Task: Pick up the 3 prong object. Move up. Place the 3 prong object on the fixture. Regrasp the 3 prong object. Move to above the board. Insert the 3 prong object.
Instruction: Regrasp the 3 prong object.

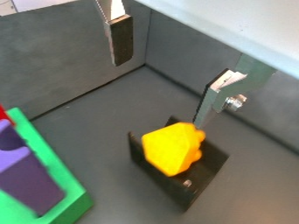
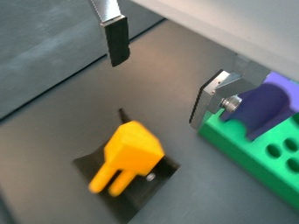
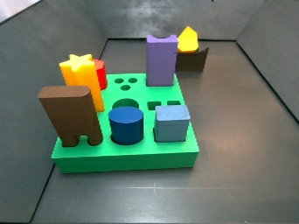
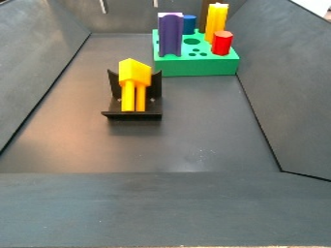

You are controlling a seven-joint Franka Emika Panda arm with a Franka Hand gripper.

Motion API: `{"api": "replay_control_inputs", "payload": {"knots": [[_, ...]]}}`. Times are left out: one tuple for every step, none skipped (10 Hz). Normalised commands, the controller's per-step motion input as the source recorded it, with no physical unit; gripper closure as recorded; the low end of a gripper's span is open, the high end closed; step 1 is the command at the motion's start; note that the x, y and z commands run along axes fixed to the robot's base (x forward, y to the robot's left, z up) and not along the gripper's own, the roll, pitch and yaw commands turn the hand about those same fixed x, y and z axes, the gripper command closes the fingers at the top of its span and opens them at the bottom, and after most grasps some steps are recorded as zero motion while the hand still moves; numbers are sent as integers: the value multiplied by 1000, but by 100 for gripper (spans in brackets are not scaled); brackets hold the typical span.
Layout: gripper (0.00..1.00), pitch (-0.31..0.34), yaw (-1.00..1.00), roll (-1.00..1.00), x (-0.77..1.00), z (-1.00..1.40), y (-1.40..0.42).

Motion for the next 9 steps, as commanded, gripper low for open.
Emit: {"api": "replay_control_inputs", "payload": {"knots": [[0, -2, 40, 1000, 2, 7, -18], [0, 3, 41, 1000, 21, -12, -24], [0, 11, 43, 1000, 37, -19, -21], [0, 21, 45, 1000, 52, -18, -26], [0, 32, 48, 1000, 65, -22, -29], [0, 46, 52, 1000, 74, -20, -31], [0, 70, 60, 1000, 90, -20, -34], [0, 94, 69, 1000, 101, -22, -38], [0, 122, 83, 1000, 111, -26, -40]]}}
